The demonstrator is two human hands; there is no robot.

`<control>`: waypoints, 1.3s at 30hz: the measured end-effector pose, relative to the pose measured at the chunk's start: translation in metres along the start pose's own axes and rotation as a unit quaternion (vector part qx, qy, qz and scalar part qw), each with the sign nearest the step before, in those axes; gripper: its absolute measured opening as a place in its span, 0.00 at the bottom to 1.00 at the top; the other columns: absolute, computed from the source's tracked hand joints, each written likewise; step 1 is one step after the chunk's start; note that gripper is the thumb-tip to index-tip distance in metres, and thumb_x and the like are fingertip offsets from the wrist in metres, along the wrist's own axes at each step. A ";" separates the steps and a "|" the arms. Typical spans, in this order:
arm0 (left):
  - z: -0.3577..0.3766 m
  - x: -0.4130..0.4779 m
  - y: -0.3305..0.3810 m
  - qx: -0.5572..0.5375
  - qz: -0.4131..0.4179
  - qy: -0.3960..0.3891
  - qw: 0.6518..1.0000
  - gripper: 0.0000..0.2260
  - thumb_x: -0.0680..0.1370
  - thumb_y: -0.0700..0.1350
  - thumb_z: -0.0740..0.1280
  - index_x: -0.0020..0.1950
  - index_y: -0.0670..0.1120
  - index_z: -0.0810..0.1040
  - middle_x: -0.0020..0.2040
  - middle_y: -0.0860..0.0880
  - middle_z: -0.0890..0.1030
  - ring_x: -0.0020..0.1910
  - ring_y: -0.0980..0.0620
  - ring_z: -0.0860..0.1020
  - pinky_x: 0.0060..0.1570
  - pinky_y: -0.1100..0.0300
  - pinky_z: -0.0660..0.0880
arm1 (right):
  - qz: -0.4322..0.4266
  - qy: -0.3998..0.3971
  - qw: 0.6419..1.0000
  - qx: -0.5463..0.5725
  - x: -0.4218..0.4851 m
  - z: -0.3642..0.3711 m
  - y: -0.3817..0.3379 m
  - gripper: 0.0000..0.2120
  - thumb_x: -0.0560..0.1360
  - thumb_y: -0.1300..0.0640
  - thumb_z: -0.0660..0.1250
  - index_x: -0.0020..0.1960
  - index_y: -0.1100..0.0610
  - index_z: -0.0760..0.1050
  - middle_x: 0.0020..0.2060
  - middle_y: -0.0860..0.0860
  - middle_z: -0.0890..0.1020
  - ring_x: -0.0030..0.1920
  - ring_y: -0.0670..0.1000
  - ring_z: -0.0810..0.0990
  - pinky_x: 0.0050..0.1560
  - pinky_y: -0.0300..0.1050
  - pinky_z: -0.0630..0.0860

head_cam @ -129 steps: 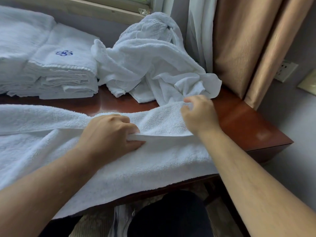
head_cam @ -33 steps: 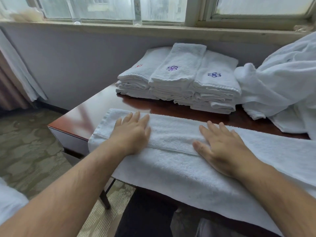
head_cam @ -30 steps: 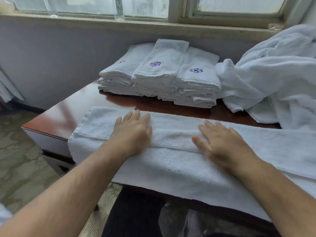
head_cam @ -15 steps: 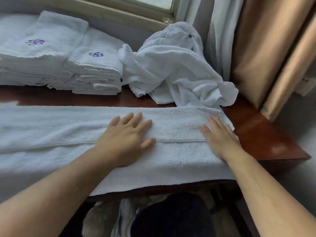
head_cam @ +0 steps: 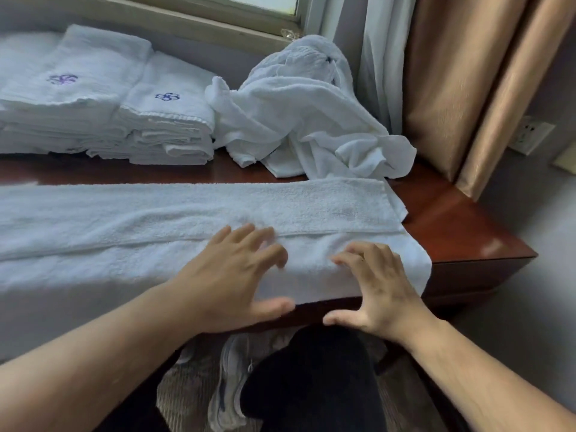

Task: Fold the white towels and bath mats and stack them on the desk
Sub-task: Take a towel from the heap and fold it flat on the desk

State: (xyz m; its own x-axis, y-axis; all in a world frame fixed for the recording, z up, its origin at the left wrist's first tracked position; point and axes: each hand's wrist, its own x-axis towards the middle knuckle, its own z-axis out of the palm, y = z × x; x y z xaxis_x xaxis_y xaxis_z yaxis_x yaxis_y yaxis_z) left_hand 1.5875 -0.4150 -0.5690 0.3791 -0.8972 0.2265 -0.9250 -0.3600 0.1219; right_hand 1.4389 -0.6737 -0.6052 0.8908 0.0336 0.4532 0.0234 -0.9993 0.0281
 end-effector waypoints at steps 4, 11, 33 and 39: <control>0.012 -0.008 -0.001 0.146 0.019 -0.062 0.987 0.41 0.67 0.74 0.66 0.70 0.54 0.57 0.80 0.41 0.54 0.79 0.35 0.54 0.74 0.35 0.56 | -0.007 0.002 0.995 -0.096 -0.010 0.012 -0.005 0.49 0.60 0.40 0.82 0.73 0.51 0.61 0.68 0.55 0.66 0.68 0.59 0.68 0.66 0.58 0.68; 0.014 -0.015 0.011 0.216 0.012 -0.006 0.976 0.39 0.61 0.61 0.79 0.66 0.43 0.74 0.72 0.38 0.71 0.69 0.37 0.70 0.69 0.35 0.67 | -0.031 0.128 0.990 -0.059 -0.008 0.018 -0.007 0.32 0.68 0.64 0.75 0.69 0.57 0.68 0.62 0.60 0.78 0.64 0.62 0.76 0.66 0.57 0.72; -0.035 0.040 0.018 -0.103 -0.131 0.194 0.967 0.08 0.82 0.52 0.57 0.47 0.50 0.70 0.41 0.55 0.73 0.40 0.52 0.71 0.35 0.54 0.65 | 0.041 0.203 0.972 -0.109 0.034 -0.034 0.007 0.29 0.62 0.68 0.72 0.60 0.54 0.70 0.51 0.53 0.76 0.49 0.56 0.74 0.50 0.56 0.71; -0.049 0.062 -0.006 0.041 -0.016 0.248 0.968 0.12 0.80 0.55 0.60 0.50 0.48 0.76 0.41 0.53 0.74 0.38 0.47 0.75 0.27 0.56 0.66 | 0.096 0.239 0.960 -0.110 0.048 -0.062 0.040 0.07 0.70 0.58 0.71 0.48 0.56 0.80 0.42 0.50 0.80 0.44 0.56 0.77 0.48 0.53 0.69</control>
State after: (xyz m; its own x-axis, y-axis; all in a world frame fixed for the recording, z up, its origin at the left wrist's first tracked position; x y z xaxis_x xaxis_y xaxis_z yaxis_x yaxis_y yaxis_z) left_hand 1.6183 -0.4561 -0.5087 0.3553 -0.6592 0.6628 -0.9041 -0.4225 0.0644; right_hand 1.4546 -0.7108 -0.5264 0.5580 -0.0956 0.8243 -0.2640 -0.9622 0.0671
